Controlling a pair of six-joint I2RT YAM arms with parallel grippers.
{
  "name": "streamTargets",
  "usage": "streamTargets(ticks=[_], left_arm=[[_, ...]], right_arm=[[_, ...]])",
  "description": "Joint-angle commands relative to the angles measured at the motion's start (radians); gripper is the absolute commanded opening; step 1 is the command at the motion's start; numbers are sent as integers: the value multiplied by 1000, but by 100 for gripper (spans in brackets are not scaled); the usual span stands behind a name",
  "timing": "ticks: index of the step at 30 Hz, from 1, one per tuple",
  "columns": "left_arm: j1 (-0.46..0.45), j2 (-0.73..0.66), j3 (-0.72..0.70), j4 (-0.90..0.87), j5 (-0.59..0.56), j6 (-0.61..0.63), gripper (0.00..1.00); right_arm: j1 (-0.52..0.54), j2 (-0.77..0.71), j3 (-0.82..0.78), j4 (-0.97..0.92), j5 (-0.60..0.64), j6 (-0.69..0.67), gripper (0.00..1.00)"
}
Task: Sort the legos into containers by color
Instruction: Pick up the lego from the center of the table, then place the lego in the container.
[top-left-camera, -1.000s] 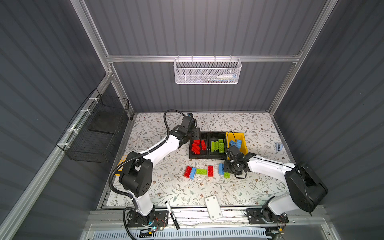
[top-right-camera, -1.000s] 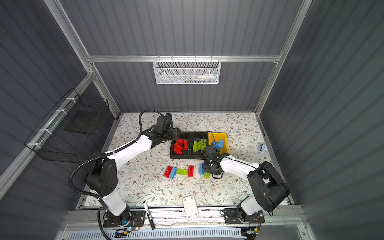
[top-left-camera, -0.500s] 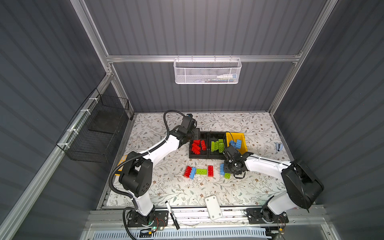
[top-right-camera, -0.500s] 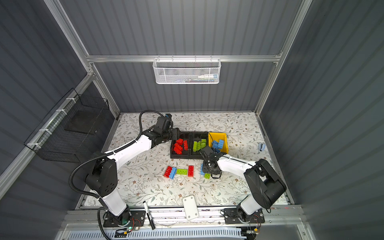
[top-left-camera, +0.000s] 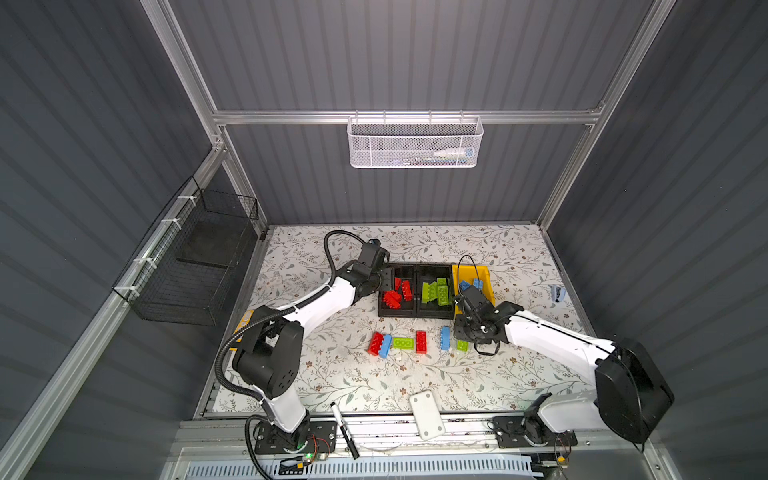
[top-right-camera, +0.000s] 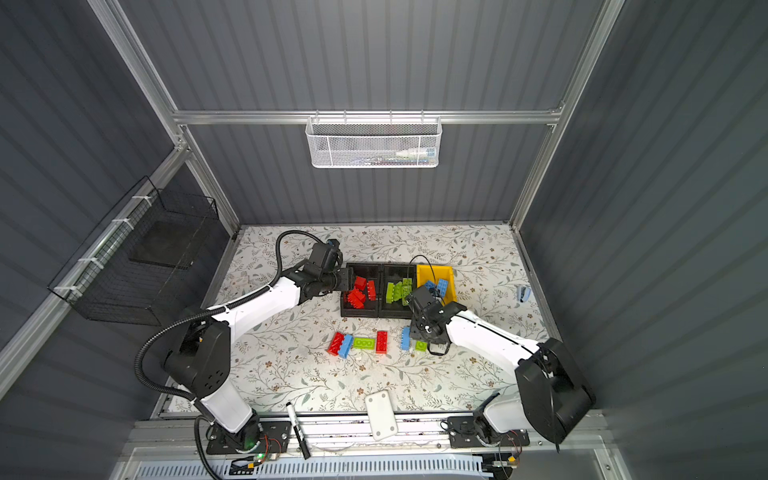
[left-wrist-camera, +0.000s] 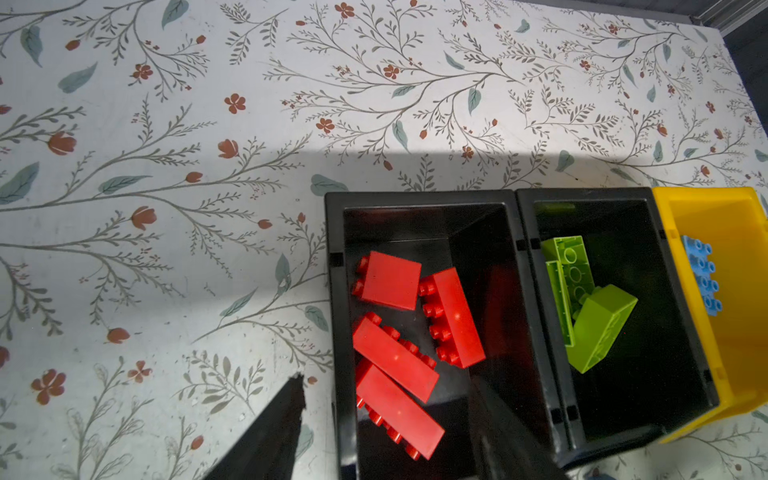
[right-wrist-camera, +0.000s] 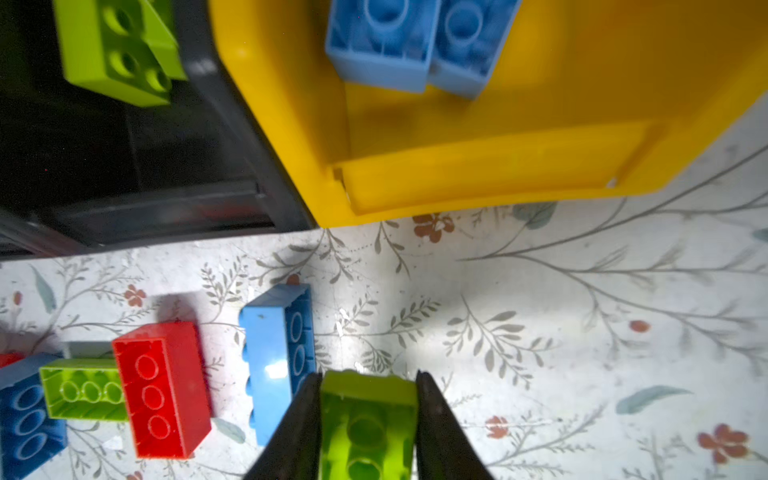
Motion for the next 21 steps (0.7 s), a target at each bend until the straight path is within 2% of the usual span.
streamTargets(ticks=[1, 7, 14, 19, 21], left_arm=[[6, -55, -60, -17, -17, -24, 65], [6, -126, -166, -16, -21, -59, 65], [7, -209, -249, -47, -21, -80, 66], [6, -282, -320, -73, -27, -86, 68], [6, -292, -335, -74, -34, -78, 68]], right_arm=[[-26, -19, 92, -47, 45, -74, 26], [-53, 57, 254, -17, 40, -172, 26], [-75, 167, 358, 38, 21, -233, 26], [-201, 169, 388, -4, -15, -288, 27], [-221, 149, 386, -7, -4, -311, 27]])
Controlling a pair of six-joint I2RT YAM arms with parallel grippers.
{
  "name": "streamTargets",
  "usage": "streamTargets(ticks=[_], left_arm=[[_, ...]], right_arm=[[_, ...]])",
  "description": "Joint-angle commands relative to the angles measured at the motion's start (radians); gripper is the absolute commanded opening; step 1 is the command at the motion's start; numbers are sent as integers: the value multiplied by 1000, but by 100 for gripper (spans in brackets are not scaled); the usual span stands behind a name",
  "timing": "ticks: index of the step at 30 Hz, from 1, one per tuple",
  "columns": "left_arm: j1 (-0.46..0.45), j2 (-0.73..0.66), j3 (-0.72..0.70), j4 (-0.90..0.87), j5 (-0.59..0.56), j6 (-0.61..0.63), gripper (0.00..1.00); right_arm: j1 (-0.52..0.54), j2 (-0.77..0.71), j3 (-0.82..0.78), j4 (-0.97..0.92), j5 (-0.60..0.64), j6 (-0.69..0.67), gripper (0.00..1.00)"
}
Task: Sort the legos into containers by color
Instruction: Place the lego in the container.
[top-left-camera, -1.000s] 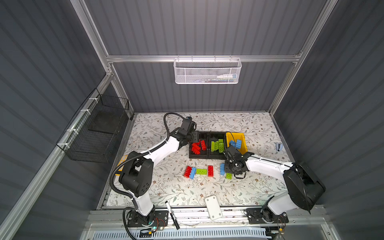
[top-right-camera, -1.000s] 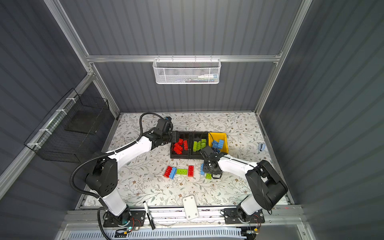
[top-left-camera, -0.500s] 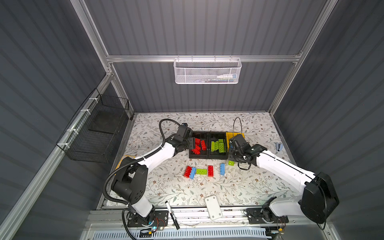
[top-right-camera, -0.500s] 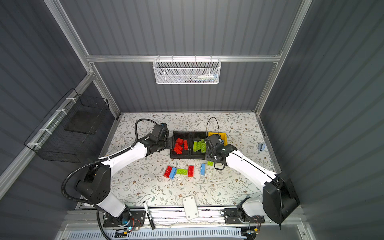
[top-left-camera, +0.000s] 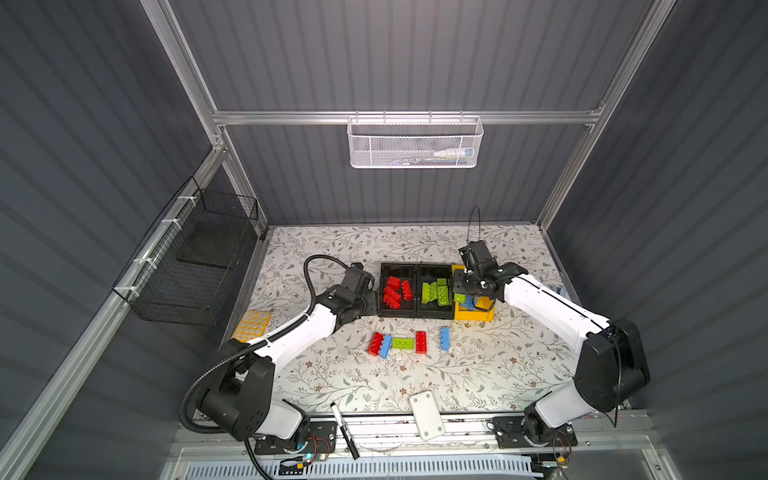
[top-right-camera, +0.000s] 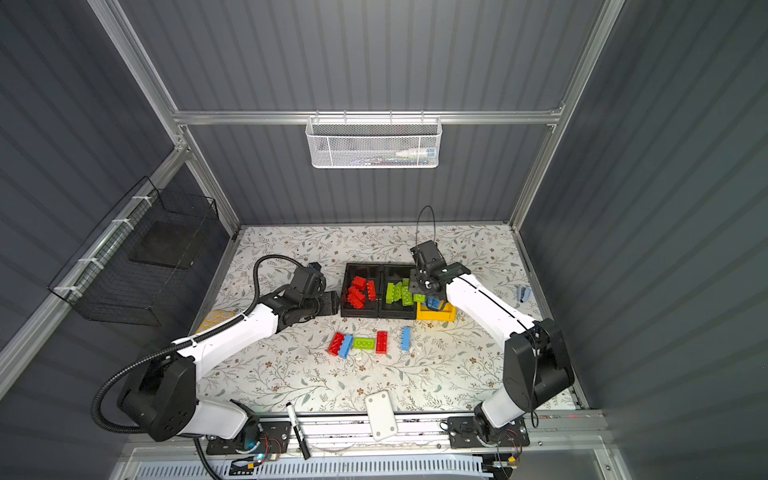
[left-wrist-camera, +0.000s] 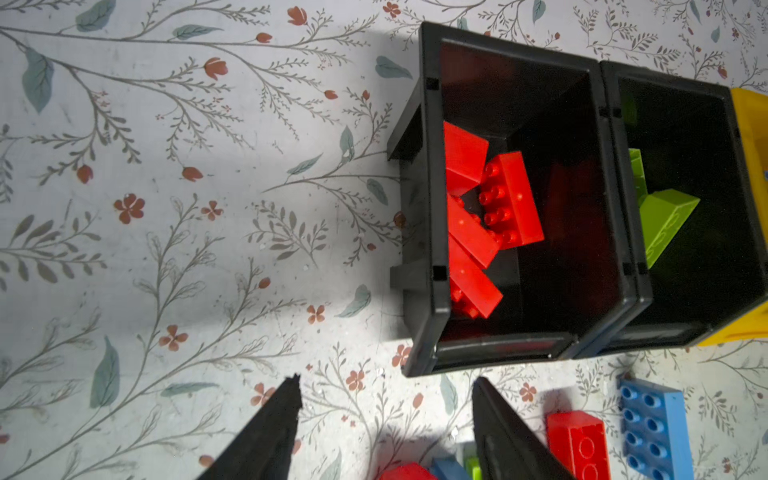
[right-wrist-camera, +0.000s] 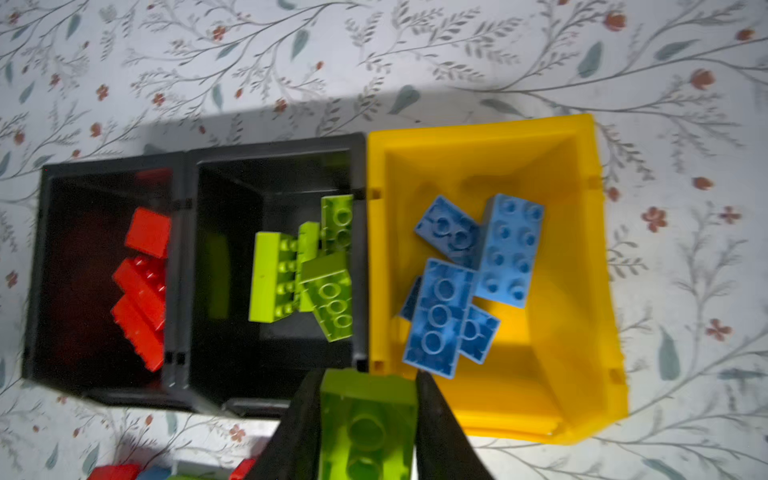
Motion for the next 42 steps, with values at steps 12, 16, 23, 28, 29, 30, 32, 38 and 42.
streamTargets(ticks=[12, 16, 23, 28, 29, 30, 32, 38, 42], left_arm=[[6, -32, -50, -14, 50, -5, 70], [5, -66, -83, -41, 67, 10, 71], [-87, -97, -150, -52, 46, -20, 72], [-126, -87, -204, -33, 35, -62, 72], [-130, -85, -211, -35, 29, -67, 72], [-131, -84, -219, -38, 18, -75, 71], [-130, -79, -236, -37, 1, -86, 69], [-131, -33, -238, 6, 23, -99, 60], [-131, -1, -228, 23, 35, -95, 54]], right_arm=[[85, 172, 179, 3, -153, -6, 28], [85, 223, 204, -4, -157, -23, 32], [83, 266, 236, -2, -169, -23, 62], [73, 228, 218, 2, -146, -26, 65], [66, 213, 206, 4, -140, -24, 65], [60, 198, 193, 8, -138, -21, 65], [48, 167, 161, 23, -135, -19, 65], [24, 108, 86, 50, -126, -7, 65], [20, 96, 59, 55, -130, 6, 65]])
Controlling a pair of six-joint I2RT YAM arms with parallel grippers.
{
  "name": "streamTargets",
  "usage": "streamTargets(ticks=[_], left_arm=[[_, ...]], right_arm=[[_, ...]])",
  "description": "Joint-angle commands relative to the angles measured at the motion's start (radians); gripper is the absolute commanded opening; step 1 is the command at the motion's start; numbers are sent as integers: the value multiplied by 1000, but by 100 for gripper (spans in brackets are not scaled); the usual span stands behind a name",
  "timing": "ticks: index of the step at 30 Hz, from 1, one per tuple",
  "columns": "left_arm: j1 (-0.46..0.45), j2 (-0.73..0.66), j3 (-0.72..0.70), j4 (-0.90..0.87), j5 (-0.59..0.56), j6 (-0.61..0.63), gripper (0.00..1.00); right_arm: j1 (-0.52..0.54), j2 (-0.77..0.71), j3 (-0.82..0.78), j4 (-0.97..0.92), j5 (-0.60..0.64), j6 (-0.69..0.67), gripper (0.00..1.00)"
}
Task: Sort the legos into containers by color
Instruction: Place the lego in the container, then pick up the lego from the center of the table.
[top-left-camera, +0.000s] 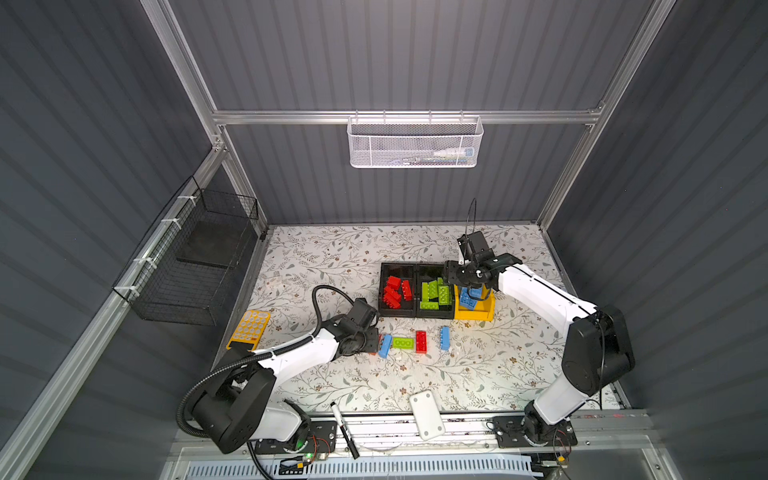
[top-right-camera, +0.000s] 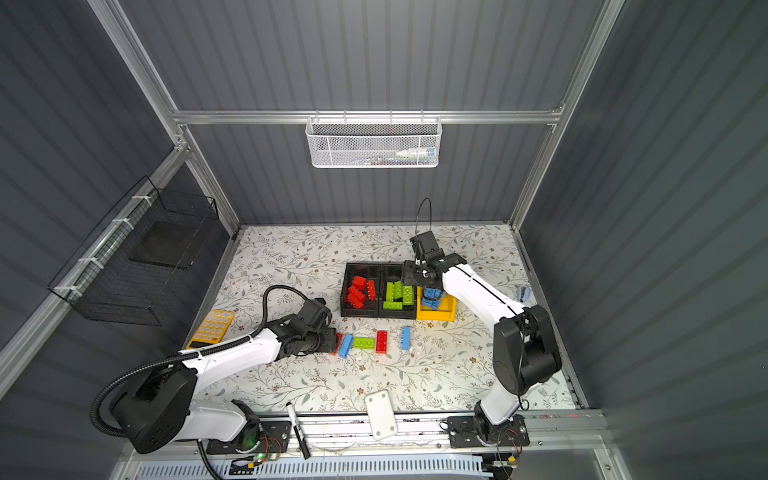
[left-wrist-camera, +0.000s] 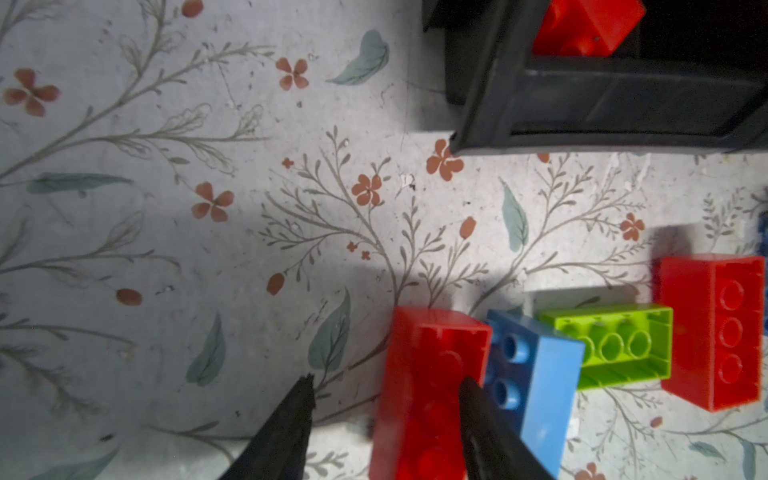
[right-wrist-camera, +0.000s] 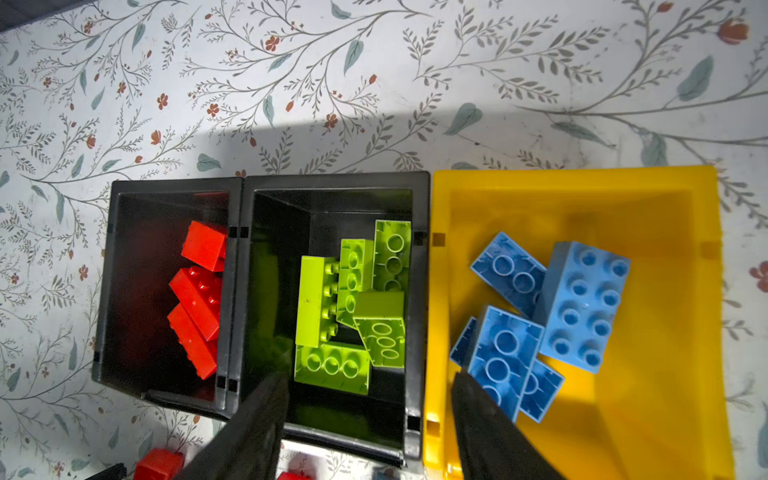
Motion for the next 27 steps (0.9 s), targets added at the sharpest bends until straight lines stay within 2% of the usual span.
streamTargets(ticks=[1, 7, 11, 15, 20, 27], left_arm=[[-4, 22, 6, 28, 17, -7, 53], [-4, 66, 18, 52, 33, -3, 41], [-3, 87, 23, 60, 34, -2, 27], [-3, 77, 36, 42, 14, 10, 17], [3, 32, 72, -7, -29, 42, 11], [15, -16, 170, -81, -67, 90, 7]], right_arm=[[-1, -11, -32, 12, 11, 16, 65], [-3, -24, -59, 16, 18, 24, 64], [-5, -27, -70, 11, 20, 25, 64], [-9, -34, -79, 4, 25, 22, 64], [-15, -55, -108, -7, 34, 18, 64], [-18, -86, -165, -21, 34, 33, 64]])
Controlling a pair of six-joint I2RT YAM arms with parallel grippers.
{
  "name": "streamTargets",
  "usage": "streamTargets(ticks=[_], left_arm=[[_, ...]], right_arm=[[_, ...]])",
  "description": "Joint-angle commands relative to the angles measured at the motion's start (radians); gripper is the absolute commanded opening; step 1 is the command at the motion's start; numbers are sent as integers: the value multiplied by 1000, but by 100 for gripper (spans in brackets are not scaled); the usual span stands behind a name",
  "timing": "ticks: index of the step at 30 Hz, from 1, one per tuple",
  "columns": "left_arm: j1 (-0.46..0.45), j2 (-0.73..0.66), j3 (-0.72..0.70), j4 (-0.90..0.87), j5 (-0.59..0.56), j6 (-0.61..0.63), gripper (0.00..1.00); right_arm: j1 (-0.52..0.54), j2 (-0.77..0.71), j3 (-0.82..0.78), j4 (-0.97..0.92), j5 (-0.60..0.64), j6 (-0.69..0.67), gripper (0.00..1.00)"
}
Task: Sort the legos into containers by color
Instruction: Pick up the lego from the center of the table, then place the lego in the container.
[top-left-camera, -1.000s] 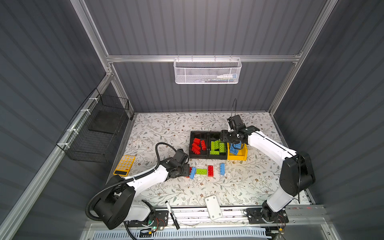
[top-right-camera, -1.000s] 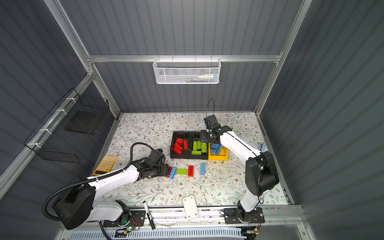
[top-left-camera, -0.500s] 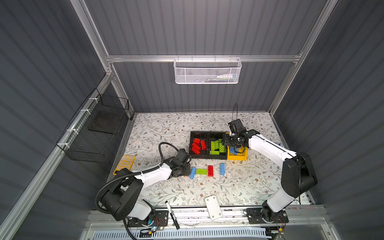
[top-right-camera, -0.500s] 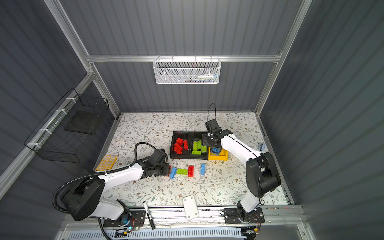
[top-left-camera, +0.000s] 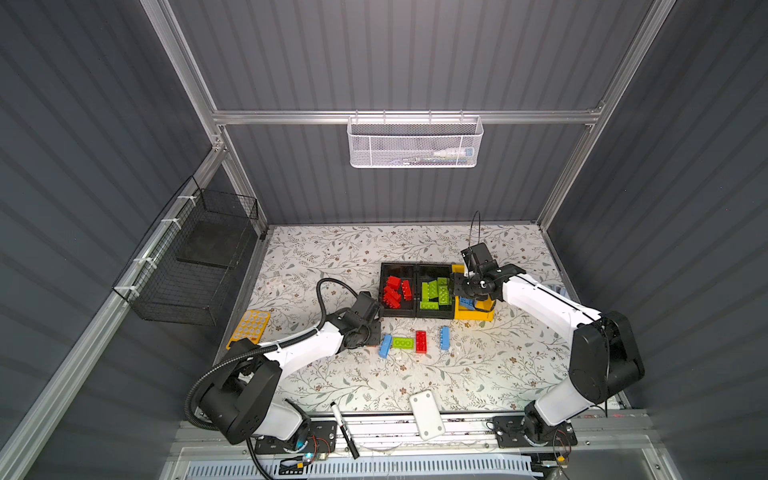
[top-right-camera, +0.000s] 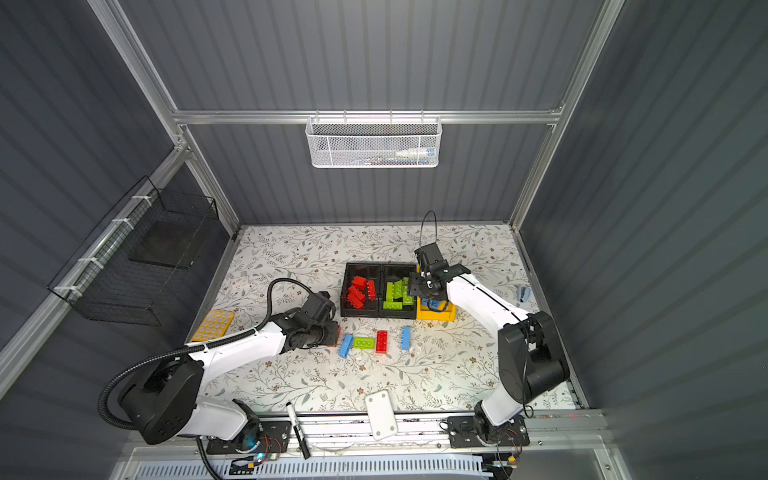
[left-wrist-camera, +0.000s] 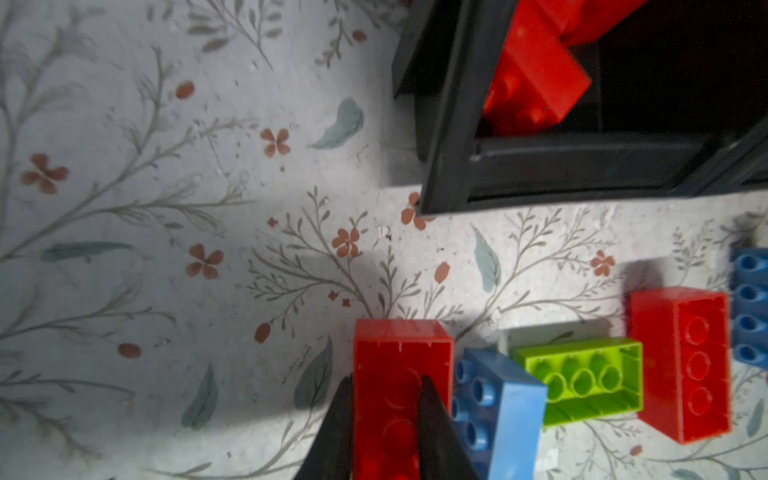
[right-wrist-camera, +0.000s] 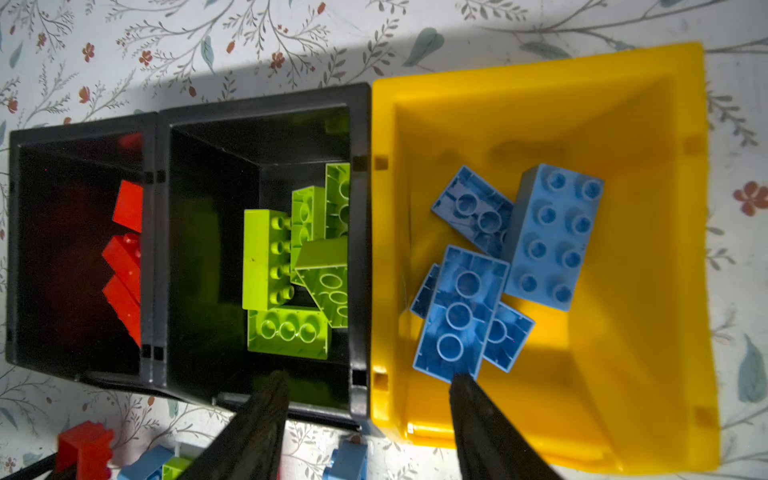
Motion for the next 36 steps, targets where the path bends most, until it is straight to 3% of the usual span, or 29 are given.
streamTargets(ticks=[1, 8, 14, 21, 27, 36], left_arm=[[5, -40, 89, -65, -41, 53, 7], [6, 18, 296, -96, -55, 162, 8], [29, 211, 478, -34, 3, 234, 8], [60, 398, 612, 10, 44, 223, 9], [63, 465, 693, 18, 57, 207, 13], [74, 468, 696, 9, 53, 208, 50]], right_arm=[[-4, -26, -30, -26, 17, 24, 64], [0, -91, -137, 8, -25, 82, 63], [33, -168, -238, 25, -26, 126, 63], [72, -226, -320, 14, -8, 168, 63], [100, -200, -326, 25, -30, 167, 65], [158, -130, -289, 38, -44, 167, 66]])
